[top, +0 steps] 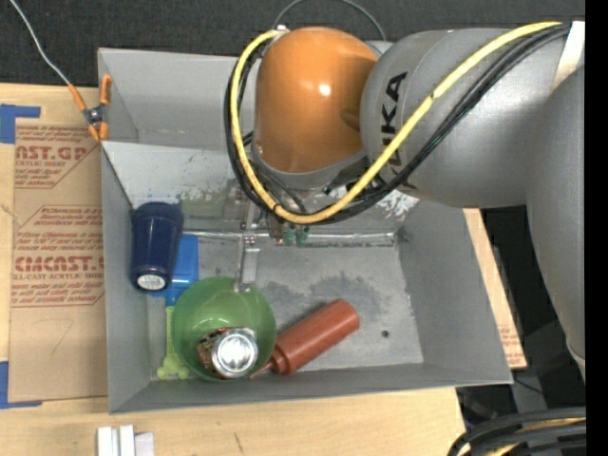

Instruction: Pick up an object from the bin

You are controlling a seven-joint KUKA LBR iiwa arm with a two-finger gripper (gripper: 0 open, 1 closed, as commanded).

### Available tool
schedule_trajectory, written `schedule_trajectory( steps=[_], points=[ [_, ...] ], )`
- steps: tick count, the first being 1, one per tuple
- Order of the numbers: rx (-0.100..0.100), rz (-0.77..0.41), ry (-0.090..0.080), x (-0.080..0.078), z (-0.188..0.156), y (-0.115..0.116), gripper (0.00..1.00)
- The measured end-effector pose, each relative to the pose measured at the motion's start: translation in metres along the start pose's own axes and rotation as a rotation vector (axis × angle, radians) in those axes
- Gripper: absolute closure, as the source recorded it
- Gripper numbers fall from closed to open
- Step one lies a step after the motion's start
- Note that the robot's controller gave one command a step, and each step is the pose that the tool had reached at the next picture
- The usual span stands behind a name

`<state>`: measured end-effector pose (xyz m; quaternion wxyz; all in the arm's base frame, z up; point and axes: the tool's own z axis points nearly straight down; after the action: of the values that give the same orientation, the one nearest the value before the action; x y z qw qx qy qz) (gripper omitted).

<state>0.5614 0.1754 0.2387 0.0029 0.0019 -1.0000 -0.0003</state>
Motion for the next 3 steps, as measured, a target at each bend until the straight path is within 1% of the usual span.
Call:
schedule_trajectory(
  steps=[1, 2, 3],
  points=[
    [-0.001, 0.003, -0.008, -0.001, -0.005, -0.001, 0.0],
    [-0.003, -0.039, -0.007, 0.021, 0.08, 0.018, 0.0],
    [-0.005, 0.045, -0.013, 0.032, 0.1, 0.014, 1.0]
  ],
)
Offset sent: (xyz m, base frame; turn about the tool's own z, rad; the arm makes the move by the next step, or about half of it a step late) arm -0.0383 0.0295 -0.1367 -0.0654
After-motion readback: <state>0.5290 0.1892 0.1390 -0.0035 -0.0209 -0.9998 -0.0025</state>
